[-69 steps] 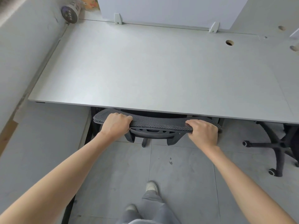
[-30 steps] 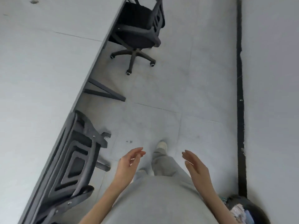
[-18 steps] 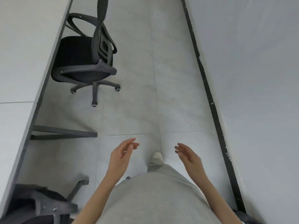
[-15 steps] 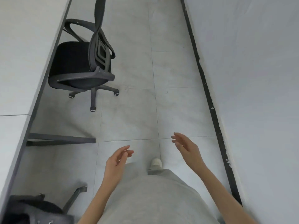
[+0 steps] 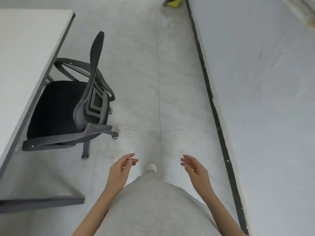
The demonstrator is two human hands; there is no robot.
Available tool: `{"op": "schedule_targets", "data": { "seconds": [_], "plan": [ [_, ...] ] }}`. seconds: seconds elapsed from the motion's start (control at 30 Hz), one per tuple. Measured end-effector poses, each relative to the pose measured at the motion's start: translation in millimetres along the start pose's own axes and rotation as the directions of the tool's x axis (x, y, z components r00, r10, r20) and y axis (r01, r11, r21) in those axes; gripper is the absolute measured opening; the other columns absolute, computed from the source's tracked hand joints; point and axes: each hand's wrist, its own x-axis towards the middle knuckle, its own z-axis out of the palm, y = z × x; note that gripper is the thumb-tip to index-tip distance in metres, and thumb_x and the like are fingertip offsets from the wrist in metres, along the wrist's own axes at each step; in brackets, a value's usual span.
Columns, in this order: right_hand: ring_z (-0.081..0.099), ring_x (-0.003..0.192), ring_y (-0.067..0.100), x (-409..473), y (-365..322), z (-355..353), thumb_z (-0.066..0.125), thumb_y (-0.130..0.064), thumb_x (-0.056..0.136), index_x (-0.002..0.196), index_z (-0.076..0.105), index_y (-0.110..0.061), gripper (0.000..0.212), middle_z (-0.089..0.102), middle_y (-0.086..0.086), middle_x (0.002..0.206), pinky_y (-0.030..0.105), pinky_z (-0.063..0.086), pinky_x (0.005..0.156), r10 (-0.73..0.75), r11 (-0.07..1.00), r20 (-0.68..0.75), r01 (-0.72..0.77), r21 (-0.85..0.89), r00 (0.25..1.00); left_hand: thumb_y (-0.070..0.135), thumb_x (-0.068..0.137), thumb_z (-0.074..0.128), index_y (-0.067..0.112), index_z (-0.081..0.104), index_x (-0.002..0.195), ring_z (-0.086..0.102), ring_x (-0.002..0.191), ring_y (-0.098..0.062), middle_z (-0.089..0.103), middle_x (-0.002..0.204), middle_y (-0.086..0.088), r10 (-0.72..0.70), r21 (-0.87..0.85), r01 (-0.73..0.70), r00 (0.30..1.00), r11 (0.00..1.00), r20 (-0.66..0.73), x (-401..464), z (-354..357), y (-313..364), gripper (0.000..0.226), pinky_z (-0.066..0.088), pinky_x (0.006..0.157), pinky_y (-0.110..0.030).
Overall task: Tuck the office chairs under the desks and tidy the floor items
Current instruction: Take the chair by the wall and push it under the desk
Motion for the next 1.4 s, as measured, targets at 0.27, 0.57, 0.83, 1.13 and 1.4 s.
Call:
{"op": "schedule_targets", "data": {
  "seconds": [0.27,0.57,0.83,1.13,1.4],
  "plan": [
    [0.064,0.091,-0.001,142.1,-60.9,-24.8,0.049,-0.002,0.091,0.104,0.058,-0.032,0.033,0.067,-0.008,0.105,0.016,0.048,0.08,0.058,0.998,0.032,-0.057,-0.03,0.998,0.01,0.095,0.045,0.026,0.058,0.106,0.063,0.089,0.003,0.068,0.095,0.012,0.115,0.015,-0.116,0.992,0.993,0.06,180.7,16.1,130.3,0.024,0.045,0.077,-0.006],
    [0.061,0.093,0.001,375.6,-177.4,-2.2,0.049,-0.001,0.091,0.111,0.057,-0.021,0.03,0.066,-0.009,0.099,0.006,0.045,0.076,-0.095,0.94,0.543,0.255,-0.227,0.834,0.005,0.095,0.043,0.033,0.06,0.098,0.065,0.084,0.0,0.072,0.084,0.018,-0.223,-0.253,0.123,0.881,0.96,-0.418,249.7,50.3,126.2,0.033,0.046,0.072,-0.007],
    [0.062,0.095,0.004,496.9,-294.4,97.0,0.049,0.001,0.089,0.117,0.057,-0.011,0.032,0.066,0.001,0.106,0.011,0.045,0.086,-0.241,0.761,0.84,0.631,-0.147,0.486,0.003,0.093,0.045,0.031,0.059,0.102,0.062,0.089,-0.001,0.07,0.091,0.021,-0.358,-0.335,0.14,0.495,0.932,-0.792,275.9,30.8,157.7,0.032,0.045,0.079,-0.009],
    [0.04,0.13,0.025,527.6,-351.2,262.1,0.07,-0.015,0.075,0.124,0.054,-0.007,0.052,0.053,0.009,0.133,0.035,0.037,0.104,-0.355,-0.151,0.896,0.962,0.227,-0.267,0.029,0.082,0.065,0.013,0.052,0.125,0.051,0.12,-0.025,0.057,0.128,-0.004,-0.212,0.235,0.698,0.49,0.676,-0.845,317.4,-84.9,139.9,0.048,0.038,0.102,-0.038],
    [0.067,0.077,0.016,552.4,-359.7,329.1,0.077,-0.014,0.049,0.085,0.069,-0.02,0.038,0.071,-0.01,0.082,0.028,0.051,0.047,-0.023,-0.254,0.954,0.924,0.285,-0.3,0.004,0.042,0.081,0.018,0.071,0.078,0.066,0.06,-0.02,0.071,0.07,0.005,-0.293,0.184,0.793,0.415,0.581,-0.861,334.7,-104.0,122.4,0.039,0.045,0.041,-0.023]
  ]
}}
